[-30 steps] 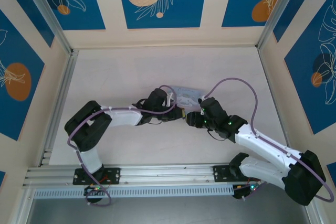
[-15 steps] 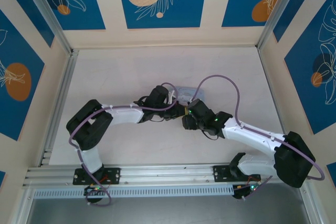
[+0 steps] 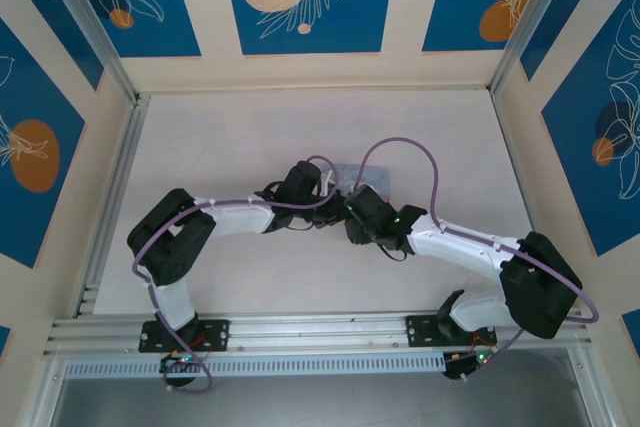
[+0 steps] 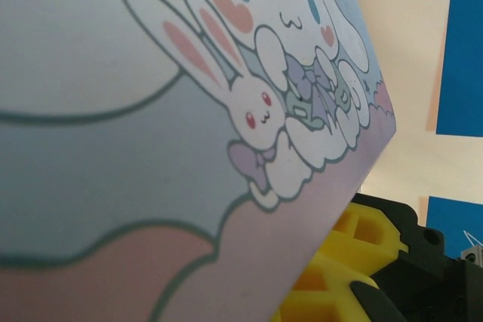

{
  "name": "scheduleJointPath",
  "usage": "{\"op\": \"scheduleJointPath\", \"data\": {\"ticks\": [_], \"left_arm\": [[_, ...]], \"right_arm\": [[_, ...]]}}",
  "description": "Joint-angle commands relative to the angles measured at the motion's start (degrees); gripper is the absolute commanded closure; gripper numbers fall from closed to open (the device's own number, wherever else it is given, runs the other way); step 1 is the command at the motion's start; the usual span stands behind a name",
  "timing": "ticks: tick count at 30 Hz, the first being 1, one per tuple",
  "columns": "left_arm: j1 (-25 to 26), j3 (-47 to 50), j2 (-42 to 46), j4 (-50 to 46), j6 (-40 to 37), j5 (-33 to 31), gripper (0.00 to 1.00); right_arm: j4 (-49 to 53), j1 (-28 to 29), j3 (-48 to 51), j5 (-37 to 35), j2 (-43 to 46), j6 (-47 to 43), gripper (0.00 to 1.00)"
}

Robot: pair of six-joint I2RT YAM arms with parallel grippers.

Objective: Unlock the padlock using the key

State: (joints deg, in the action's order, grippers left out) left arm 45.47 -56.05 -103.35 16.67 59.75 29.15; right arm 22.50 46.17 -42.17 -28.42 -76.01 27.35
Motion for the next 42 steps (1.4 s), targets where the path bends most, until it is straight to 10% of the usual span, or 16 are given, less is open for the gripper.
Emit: {"op": "scheduleJointPath", "data": {"ticks": [1,23,33,42], "left_arm": [[-0.2,-2.1,-0.7,1.1,0.2,2.4,1.0],[-0.2,-1.6,-1.6,1.8,0.5,2.8,1.0],[-0.2,-0.5,-2.5,3.2,0.9,2.5,1.0],[-0.2,-0.7,-3.2,3.4,1.4,2.2,1.0]], "right_arm": [[-0.2,0.4,-2.4,-3.5,-1.2,-0.9,0.58],[-1.5,-2.5,-5.6,-1.6,-3.1,-0.4,0.78],[-4.7,-8.8,-2.1,12.3,3.5,3.1,0.97],[-8.8,-16.6,3.7,26.4,10.5,8.1,0.86]]}}
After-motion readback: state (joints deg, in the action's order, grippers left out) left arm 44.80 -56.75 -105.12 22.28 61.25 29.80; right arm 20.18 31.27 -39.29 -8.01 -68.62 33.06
